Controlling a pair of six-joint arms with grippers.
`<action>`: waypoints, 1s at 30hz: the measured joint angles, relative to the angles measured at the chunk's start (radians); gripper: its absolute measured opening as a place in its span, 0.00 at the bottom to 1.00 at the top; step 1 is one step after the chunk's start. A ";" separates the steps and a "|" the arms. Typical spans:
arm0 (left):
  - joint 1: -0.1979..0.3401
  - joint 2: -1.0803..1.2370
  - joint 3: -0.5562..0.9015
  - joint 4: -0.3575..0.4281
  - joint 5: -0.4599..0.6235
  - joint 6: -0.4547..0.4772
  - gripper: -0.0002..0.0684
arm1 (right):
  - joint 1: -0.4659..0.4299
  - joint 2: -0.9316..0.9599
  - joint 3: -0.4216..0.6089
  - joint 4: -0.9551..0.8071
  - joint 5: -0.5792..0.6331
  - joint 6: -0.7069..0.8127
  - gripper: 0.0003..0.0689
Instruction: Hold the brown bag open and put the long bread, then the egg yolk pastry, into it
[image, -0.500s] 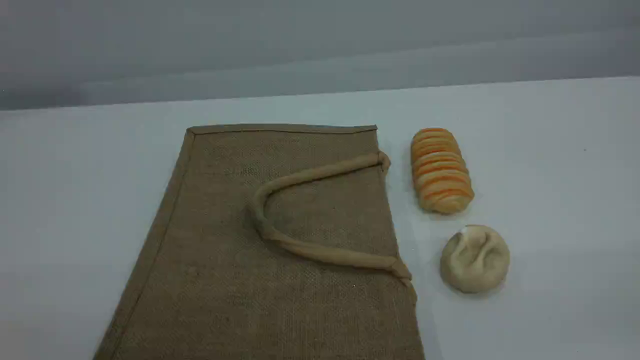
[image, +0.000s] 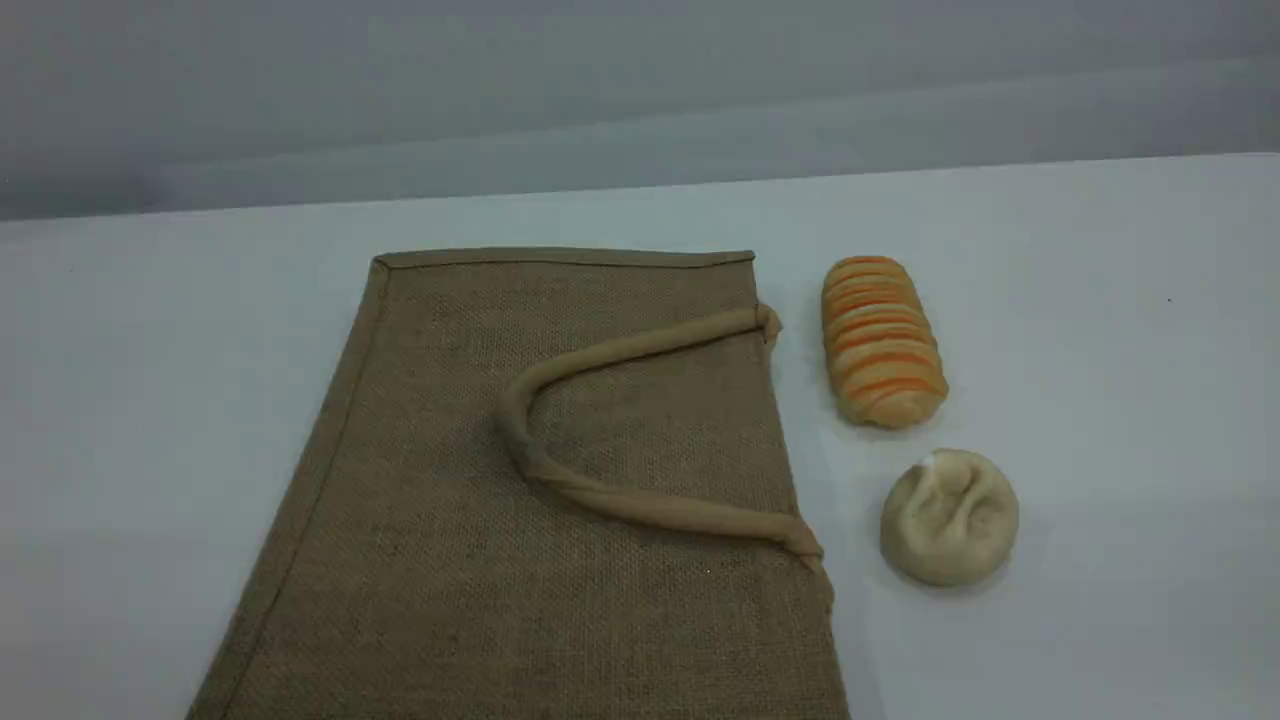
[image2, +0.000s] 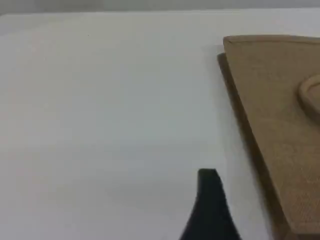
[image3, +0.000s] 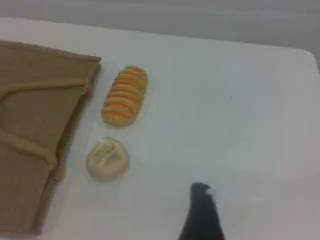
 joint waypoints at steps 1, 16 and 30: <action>0.000 0.000 0.000 0.000 0.000 0.000 0.69 | 0.000 0.000 0.000 0.000 0.000 0.000 0.67; 0.000 0.000 0.000 0.000 0.000 0.000 0.69 | 0.000 0.000 0.000 0.000 0.000 0.000 0.67; 0.000 0.054 -0.031 -0.002 -0.013 0.024 0.69 | 0.000 0.000 -0.019 0.014 -0.025 0.000 0.67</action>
